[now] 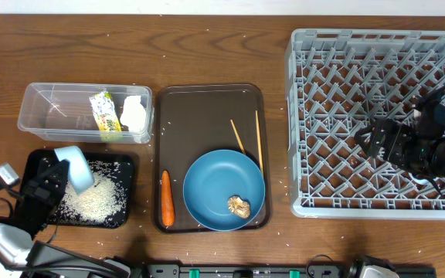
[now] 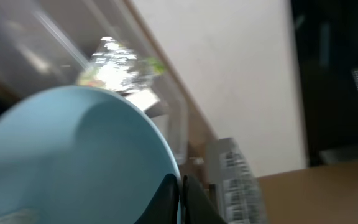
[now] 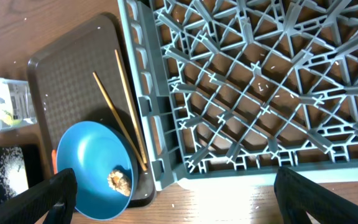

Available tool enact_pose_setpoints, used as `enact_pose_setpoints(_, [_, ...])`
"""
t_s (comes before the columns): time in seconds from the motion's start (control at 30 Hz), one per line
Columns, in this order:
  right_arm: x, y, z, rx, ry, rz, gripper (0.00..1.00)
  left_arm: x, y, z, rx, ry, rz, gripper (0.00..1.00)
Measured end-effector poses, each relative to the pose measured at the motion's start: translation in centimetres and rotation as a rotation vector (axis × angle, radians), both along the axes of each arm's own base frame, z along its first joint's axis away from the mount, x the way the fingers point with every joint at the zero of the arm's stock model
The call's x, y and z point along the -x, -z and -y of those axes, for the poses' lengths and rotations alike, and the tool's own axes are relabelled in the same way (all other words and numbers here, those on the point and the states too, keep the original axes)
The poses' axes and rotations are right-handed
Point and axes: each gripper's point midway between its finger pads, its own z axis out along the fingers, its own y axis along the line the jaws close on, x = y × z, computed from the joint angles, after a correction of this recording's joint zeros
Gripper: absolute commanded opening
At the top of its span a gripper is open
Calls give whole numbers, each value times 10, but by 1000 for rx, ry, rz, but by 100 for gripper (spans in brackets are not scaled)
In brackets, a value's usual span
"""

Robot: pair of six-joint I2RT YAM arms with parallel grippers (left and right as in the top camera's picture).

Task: Sort waste into correct bins and load items into the dishwasher rack
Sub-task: 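Keep the bowl tipped over the black tray to empty remaining rice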

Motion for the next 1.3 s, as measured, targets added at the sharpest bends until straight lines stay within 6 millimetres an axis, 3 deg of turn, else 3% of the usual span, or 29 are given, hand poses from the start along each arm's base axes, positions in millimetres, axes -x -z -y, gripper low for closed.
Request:
enact_pose_setpoints(0.4, [-1, -1, 0, 2, 0, 6, 95, -4, -9, -12, 1, -18, 39, 6])
enact_pose_setpoints(0.73, [0, 0, 0, 0, 0, 0, 94, -13, -13, 5, 11, 55, 58, 6])
enact_pose_setpoints(1.3, [1, 1, 0, 1, -3, -4, 95, -21, -19, 11, -42, 101, 100, 6])
